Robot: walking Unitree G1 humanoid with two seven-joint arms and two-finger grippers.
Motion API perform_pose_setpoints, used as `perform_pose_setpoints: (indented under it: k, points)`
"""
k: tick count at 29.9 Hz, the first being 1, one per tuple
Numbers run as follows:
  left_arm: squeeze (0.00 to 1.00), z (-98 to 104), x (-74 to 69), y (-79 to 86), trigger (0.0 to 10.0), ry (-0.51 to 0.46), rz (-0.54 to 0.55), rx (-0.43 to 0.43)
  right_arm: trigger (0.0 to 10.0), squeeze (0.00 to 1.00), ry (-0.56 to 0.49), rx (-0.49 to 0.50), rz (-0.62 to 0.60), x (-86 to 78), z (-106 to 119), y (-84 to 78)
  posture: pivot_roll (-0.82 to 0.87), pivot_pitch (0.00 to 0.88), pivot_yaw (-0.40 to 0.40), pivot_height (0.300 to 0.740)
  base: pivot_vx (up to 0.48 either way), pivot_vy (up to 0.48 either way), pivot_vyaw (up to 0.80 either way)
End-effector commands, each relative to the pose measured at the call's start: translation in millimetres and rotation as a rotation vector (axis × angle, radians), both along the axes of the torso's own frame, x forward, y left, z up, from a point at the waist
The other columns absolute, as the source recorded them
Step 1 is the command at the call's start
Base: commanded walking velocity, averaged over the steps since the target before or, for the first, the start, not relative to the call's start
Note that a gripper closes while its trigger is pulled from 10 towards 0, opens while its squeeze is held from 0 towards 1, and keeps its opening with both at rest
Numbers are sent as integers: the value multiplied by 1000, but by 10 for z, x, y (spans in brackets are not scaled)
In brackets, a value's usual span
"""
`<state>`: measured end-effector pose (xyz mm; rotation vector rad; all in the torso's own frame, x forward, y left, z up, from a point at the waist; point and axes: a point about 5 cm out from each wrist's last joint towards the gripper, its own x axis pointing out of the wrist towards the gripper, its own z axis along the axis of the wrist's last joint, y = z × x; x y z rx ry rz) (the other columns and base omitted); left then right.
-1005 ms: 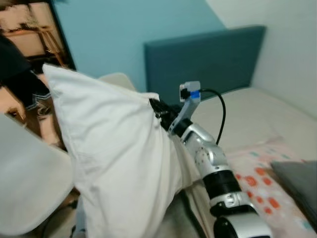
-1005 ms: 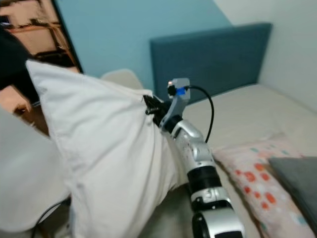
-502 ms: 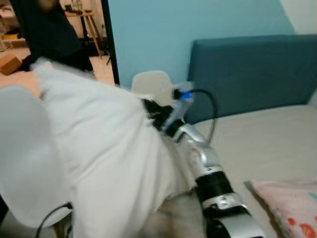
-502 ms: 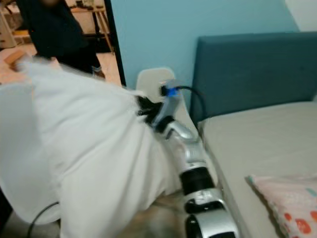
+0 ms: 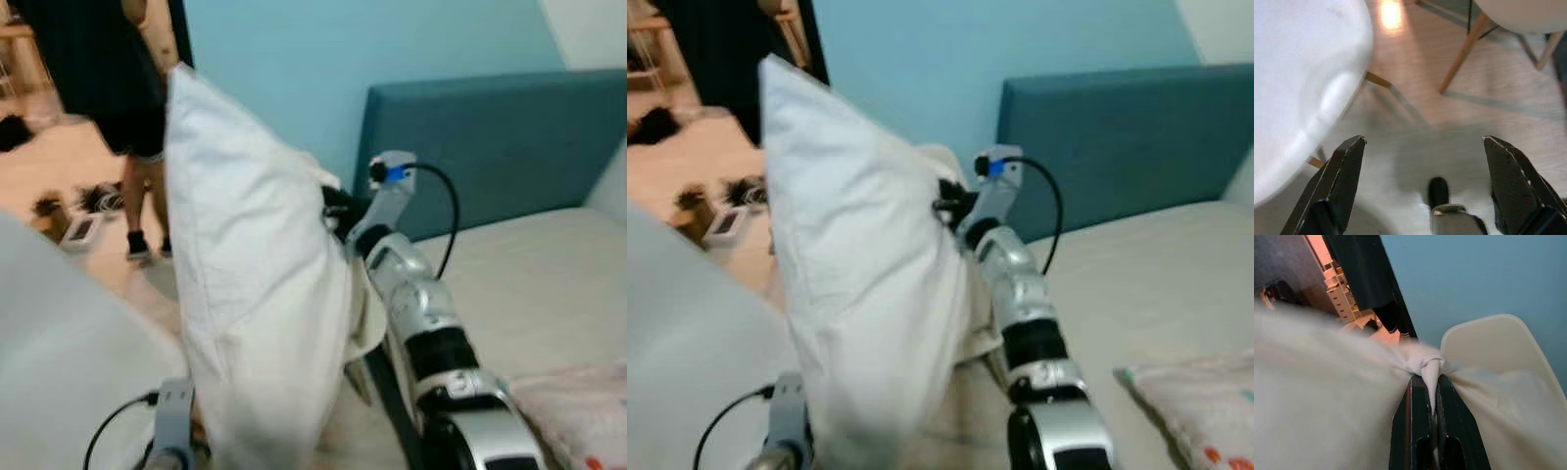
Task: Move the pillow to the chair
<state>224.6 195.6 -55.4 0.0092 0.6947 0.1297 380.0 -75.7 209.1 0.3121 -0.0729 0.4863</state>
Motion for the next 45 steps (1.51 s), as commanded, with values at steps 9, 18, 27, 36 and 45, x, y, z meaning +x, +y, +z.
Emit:
perform_pose_setpoints:
  k: [9,18,27,36,45]
  points:
    - [0,-20,-23,-11,10000,17,-23,3,10000,0,-105,-23,-18,10,226,-13,-112,0,10,740,354,0,-219]
    - [0,-32,-42,-21,10000,20,-29,2,10000,0,-99,-57,-53,24,209,-50,-111,0,8,740,353,0,0]
    - [0,-39,-54,-34,10000,20,-34,-5,10000,0,-74,-131,-70,25,125,-58,-112,4,10,740,355,0,0]
    - [0,-58,-66,-97,10000,34,-77,-14,10000,0,-36,-387,76,-58,-163,140,-114,9,10,740,80,-107,0]
    - [0,-17,8,-149,10000,4,-46,-56,10000,0,-11,-565,155,-141,-432,266,-114,12,8,740,0,0,0]
